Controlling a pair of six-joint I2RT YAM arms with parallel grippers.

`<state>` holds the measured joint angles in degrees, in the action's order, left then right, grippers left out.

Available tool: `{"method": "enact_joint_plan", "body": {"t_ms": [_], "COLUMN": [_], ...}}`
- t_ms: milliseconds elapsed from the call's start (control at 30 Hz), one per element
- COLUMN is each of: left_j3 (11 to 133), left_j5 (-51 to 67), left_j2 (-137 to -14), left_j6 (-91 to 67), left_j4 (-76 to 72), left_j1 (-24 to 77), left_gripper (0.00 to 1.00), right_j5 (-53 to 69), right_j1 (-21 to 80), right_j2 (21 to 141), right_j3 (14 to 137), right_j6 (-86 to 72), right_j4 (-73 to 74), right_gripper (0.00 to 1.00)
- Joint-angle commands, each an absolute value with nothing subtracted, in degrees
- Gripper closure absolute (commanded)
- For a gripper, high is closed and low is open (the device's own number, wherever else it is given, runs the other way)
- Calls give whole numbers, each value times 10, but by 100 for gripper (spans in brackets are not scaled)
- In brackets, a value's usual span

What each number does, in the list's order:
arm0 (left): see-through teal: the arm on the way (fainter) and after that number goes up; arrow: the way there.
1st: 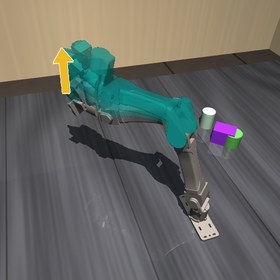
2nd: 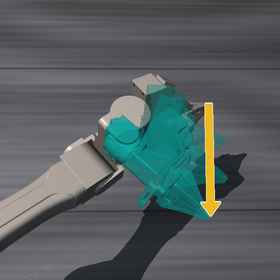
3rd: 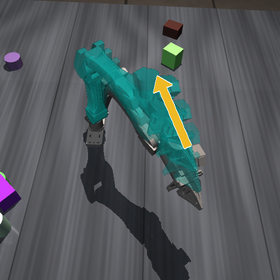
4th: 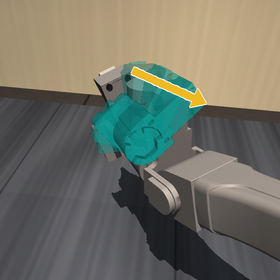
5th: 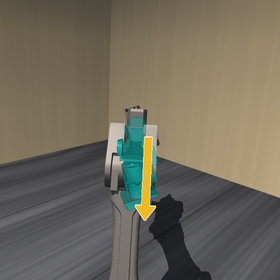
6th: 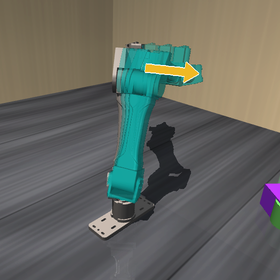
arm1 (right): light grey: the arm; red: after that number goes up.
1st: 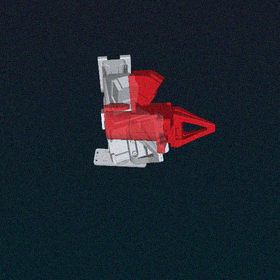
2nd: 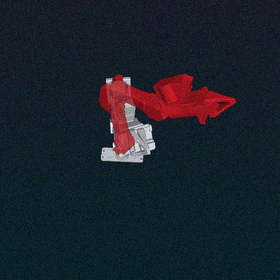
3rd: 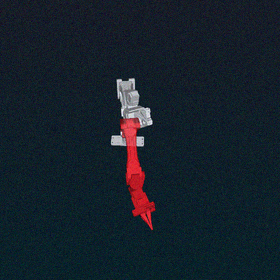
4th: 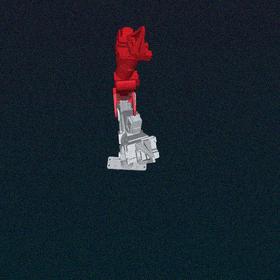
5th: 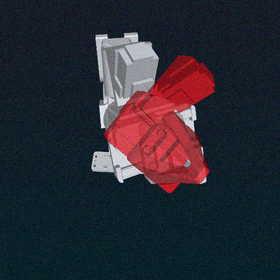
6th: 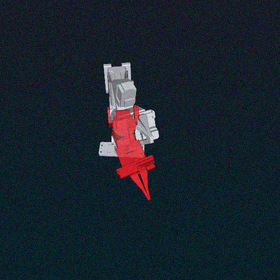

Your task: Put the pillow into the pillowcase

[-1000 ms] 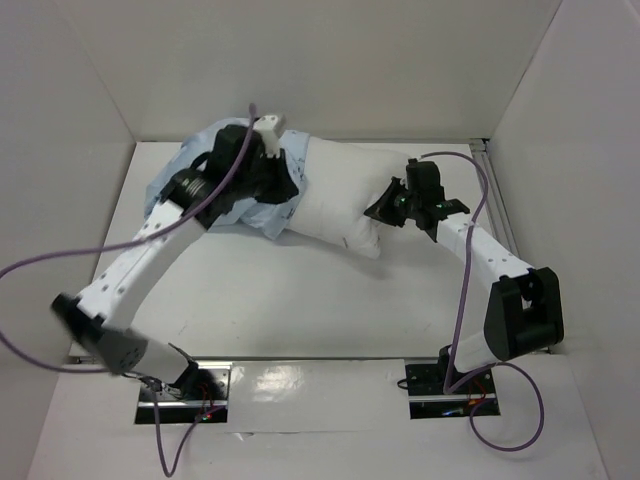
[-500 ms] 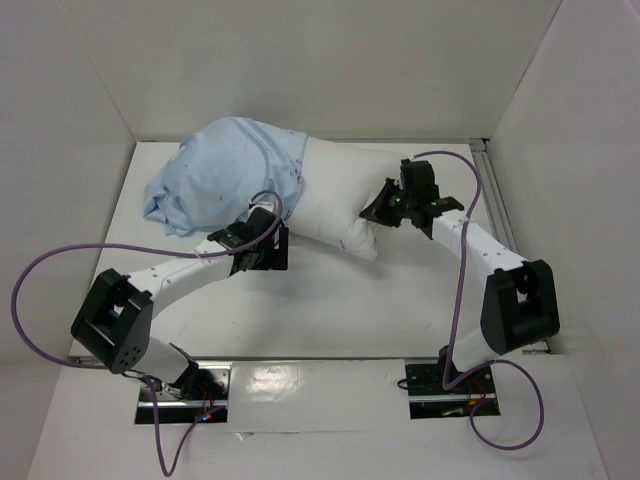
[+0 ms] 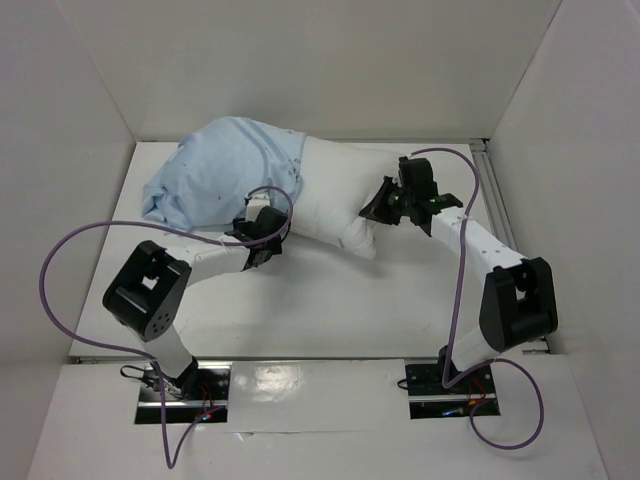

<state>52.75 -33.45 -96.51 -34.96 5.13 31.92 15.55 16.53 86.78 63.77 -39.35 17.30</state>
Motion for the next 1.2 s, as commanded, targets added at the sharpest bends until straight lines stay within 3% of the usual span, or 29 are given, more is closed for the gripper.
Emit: {"method": "enact_joint_plan", "body": {"t_ms": [0,367,433,467,600,733,800,1167], "left_j3": [551,532,532,525,532,532,532,549], "left_j5": [-396,-248,-208,-177,-177,-209,-217,-88], "left_j2": [-954,-941,-934,-934,-934,-934,-934,-959], "left_j6": [-352,-287,-277,-264,-250,-250,-241,-172], "left_j4": [-7,-131,-131,-138,-105,-92,-101,-103], "left_j1": [311,281,274,268,268,263,263,263], "left_gripper": [26,22,19,11,0,0,5,0], "right_j5": [156,156,151,151,151,156,156,162], "right_j1": [174,174,174,174,174,174,174,179], "right_j2": [866,871,866,866,860,860,866,866], "right_j3": [666,666,666,666,666,661,661,661], "right_j6": [-387,-387,-387,-387,-387,-387,-387,-387], "right_j4": [174,174,180,180,180,180,180,180], "right_gripper": [100,100,100,100,100,100,100,100]}}
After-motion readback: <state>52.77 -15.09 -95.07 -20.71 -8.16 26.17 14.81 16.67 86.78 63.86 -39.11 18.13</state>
